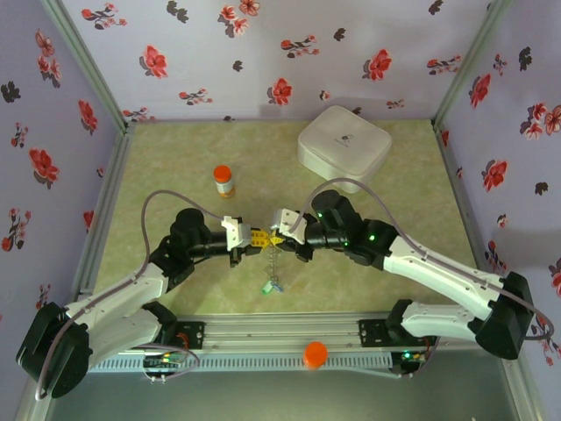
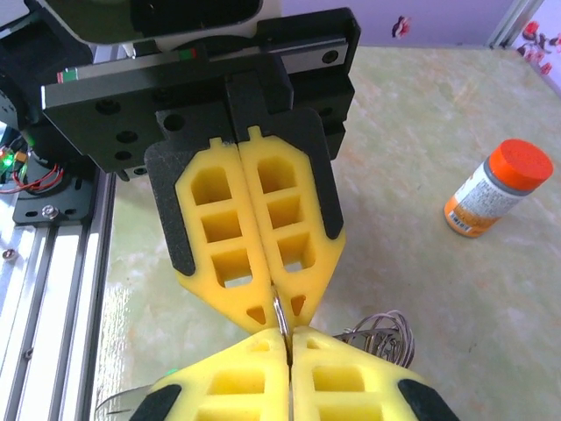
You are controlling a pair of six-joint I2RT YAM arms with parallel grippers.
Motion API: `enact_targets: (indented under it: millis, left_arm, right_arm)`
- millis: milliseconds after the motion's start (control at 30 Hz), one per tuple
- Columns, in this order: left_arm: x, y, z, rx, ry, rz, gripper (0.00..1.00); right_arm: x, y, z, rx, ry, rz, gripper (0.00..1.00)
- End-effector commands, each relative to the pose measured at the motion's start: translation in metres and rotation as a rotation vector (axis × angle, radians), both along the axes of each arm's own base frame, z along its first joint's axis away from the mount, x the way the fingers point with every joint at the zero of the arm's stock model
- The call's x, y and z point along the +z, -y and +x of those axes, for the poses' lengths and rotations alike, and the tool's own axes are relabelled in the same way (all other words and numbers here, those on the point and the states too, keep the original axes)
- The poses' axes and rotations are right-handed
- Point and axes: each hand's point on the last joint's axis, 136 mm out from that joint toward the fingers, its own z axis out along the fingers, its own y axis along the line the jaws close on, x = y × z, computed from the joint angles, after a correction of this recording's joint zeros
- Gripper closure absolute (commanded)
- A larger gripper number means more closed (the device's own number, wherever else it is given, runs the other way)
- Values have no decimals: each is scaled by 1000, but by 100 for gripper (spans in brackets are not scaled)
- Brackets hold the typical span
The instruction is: Put the keys on the keyring
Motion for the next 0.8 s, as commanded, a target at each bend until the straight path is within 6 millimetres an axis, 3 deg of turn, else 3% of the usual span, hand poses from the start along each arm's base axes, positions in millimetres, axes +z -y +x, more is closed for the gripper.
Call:
enact_targets:
  millis: [0,200,267,300,533,767]
  left_arm:
    - [15,3,-4,-32,37,-51,100]
    - [15,2,-1,-10,41,-51,100]
    - [13,0,3,22,33,-39,76]
    - [10,-1,5,37,34,-18,74]
    - [-6,-3,5,43,4,75,82]
    - [-6,-1,6,35,-5,80,84]
  right_arm:
    - [-3,-4,-6,53,-31,-33,95]
    - [-6,-4,-12,103,-56,-81,100]
    - [-5,-3,-12,105,-57,-100,100]
    - [-3,-2,-11,100,-50,-110,100]
    - [-3,5,-7,105,-28,-206,100]
    - [-8,1,-8,155,-12,-304,100]
